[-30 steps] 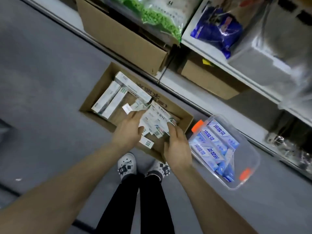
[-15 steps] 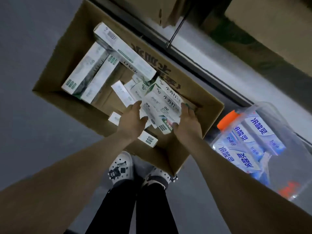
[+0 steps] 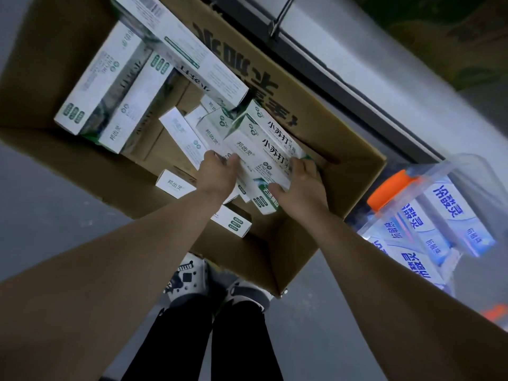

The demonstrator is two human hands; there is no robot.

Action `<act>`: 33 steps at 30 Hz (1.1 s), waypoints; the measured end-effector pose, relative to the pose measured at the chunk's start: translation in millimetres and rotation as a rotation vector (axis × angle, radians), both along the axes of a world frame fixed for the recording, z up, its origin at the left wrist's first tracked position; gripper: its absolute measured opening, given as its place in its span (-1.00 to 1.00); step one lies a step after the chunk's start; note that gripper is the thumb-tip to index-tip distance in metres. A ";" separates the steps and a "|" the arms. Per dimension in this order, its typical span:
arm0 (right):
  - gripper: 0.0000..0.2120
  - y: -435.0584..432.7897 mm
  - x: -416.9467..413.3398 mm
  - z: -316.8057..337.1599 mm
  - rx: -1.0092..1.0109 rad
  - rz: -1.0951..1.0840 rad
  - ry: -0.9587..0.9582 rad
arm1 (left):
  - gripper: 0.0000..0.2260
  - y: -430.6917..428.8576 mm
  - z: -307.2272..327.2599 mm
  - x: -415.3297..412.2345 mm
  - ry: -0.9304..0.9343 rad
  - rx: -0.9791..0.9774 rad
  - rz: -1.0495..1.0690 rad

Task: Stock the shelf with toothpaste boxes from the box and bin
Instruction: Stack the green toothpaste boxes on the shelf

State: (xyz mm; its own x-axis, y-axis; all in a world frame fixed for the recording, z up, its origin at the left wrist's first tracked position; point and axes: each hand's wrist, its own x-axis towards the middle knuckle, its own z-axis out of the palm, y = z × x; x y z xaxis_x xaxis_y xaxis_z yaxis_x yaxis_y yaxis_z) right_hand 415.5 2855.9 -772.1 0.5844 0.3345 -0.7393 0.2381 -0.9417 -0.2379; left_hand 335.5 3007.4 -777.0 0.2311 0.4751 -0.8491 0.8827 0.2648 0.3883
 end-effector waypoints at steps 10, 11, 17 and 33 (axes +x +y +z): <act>-0.24 7.8 7.2 -9.4 -0.046 -0.080 0.164 | -0.56 -4.7 -13.8 -8.7 -0.043 -0.264 0.079; -0.25 7.6 3.1 -11.3 -0.035 -0.097 0.217 | -0.41 -3.8 -21.9 -14.7 -0.026 -0.232 0.076; -0.49 -1.3 -34.5 -13.5 0.001 -0.223 0.349 | -0.39 1.2 -29.7 -40.2 -0.007 -0.238 0.076; -0.37 13.9 -14.5 118.6 0.338 -0.590 0.748 | -0.37 33.9 125.9 -50.7 -0.103 -0.580 0.177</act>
State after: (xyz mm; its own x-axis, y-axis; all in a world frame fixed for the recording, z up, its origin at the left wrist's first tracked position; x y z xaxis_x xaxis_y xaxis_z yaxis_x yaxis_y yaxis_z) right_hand 401.0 2869.8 -653.5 0.1497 0.4016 -0.9035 -0.5632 -0.7164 -0.4117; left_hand 284.8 3041.3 -651.1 0.2857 -0.0189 -0.9581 0.7714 0.5978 0.2182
